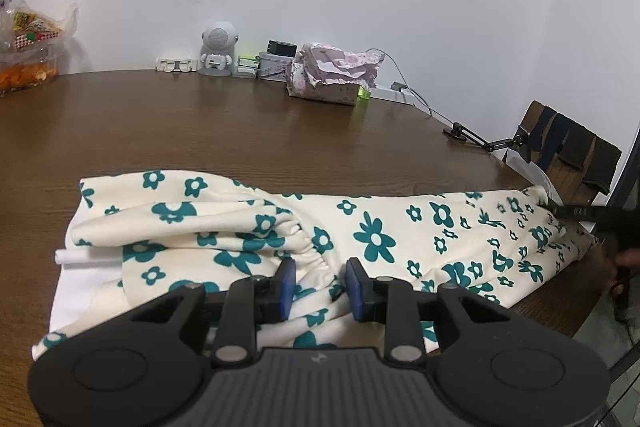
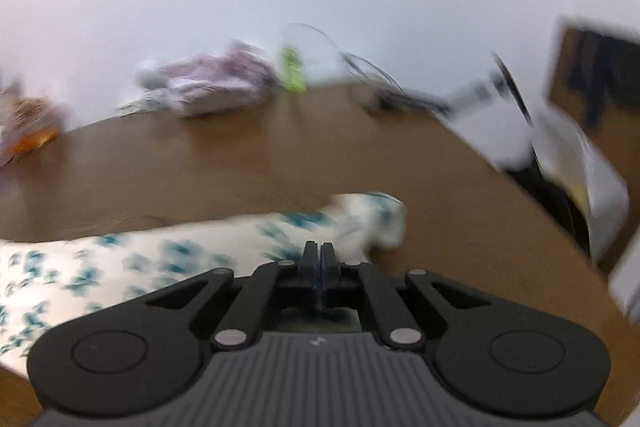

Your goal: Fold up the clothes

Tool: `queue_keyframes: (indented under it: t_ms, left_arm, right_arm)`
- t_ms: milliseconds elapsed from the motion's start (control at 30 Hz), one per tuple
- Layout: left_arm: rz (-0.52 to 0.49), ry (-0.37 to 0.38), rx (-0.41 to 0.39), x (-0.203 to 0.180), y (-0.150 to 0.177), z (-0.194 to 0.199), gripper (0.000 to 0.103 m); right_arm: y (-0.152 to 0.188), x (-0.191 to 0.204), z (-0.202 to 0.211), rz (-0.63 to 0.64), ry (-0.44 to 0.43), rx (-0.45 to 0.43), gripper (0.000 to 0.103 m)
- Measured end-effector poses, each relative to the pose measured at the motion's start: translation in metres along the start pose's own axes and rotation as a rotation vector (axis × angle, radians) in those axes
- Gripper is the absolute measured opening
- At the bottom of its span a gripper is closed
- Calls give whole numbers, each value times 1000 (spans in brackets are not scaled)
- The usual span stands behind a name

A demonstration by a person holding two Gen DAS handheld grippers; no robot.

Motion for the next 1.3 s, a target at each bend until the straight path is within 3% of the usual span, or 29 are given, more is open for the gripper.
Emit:
queue_keyframes:
  t_ms: [67, 167, 233, 300, 333, 433, 500, 567, 633, 767, 933, 1000, 1100, 1200, 1300]
  left_arm:
    - [17, -11, 13, -1, -1, 0, 27]
    - [31, -40, 24, -2, -9, 7, 27]
    - [24, -45, -25, -3, -21, 22, 29]
    - [20, -46, -85, 0, -34, 37, 46]
    - [21, -64, -97, 3, -38, 42, 48]
    - [26, -134, -86, 11, -44, 44, 48]
    - [1, -138, -59, 4, -49, 38, 48]
    - [-24, -143, -32, -4, -53, 31, 48]
    - [-52, -144, -7, -12, -59, 24, 48]
    - [-226, -48, 66, -49, -79, -13, 62]
    - [-351, 71, 259, -125, -95, -72, 62]
    - [-408, 198, 285, -176, -98, -91, 63]
    - [-516, 316, 323, -238, -93, -114, 63]
    - [-635, 343, 312, -280, -86, -134, 63]
    - [-700, 326, 263, -297, -83, -147, 64]
  right_arm:
    - [-5, -8, 9, -73, -22, -41, 0]
    - [-27, 11, 44, 96, 34, -131, 2]
    - [-35, 21, 66, 163, 33, -158, 6]
    - [-29, 22, 75, 185, 18, -136, 14]
    - [-21, 17, 74, 182, 25, -111, 16]
    - [2, 9, 70, 125, 31, -43, 16]
    - [13, 17, 75, 101, -10, -21, 18]
    - [26, 32, 75, 127, -70, 23, 35]
    - [33, 46, 75, 144, -113, 67, 40]
    - [35, 49, 64, 138, -119, 102, 40]
    - [29, 38, 44, 115, -80, 121, 40]
    - [27, 34, 35, 105, -64, 129, 40]
    - [20, 22, 28, 81, -25, 126, 40]
    - [11, 8, 38, 40, 34, 105, 43]
    - [11, -2, 55, -29, 75, 97, 46]
Point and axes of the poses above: each gripper's, at about its wrist camera, not at the fingertips, and z roughly against the way its jaws point, x to its left, y to its underside, the point moved 10 cm from there along -z, roughly the way its jaws point, and after that the axes turned 14 degrees about -y, right-handed, at the moved point
